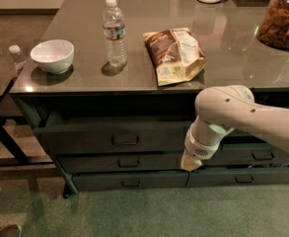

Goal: Close top drawer

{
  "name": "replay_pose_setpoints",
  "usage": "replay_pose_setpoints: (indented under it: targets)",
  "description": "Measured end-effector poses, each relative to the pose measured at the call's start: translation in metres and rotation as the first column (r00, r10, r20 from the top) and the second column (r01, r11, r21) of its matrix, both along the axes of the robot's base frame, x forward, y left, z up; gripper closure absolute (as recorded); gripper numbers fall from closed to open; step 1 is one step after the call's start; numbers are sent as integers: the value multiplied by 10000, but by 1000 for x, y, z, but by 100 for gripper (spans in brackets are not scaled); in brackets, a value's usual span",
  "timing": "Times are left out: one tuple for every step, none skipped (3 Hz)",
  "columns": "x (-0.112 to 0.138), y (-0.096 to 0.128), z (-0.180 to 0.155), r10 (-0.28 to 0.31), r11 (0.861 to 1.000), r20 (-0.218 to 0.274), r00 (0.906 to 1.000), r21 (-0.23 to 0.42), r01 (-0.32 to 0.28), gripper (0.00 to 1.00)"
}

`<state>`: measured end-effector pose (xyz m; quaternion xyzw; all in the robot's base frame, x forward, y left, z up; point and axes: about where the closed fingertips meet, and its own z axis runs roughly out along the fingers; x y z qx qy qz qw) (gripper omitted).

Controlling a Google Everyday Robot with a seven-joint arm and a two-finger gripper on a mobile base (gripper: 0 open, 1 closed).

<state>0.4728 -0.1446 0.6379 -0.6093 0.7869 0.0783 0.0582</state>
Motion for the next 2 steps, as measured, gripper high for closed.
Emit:
replay_pose_setpoints:
  targets:
    - [16, -6, 2, -340, 9994, 267, 9991, -39, 341, 100]
    - [30, -9, 5, -521, 9986, 480, 9975, -99, 526, 100]
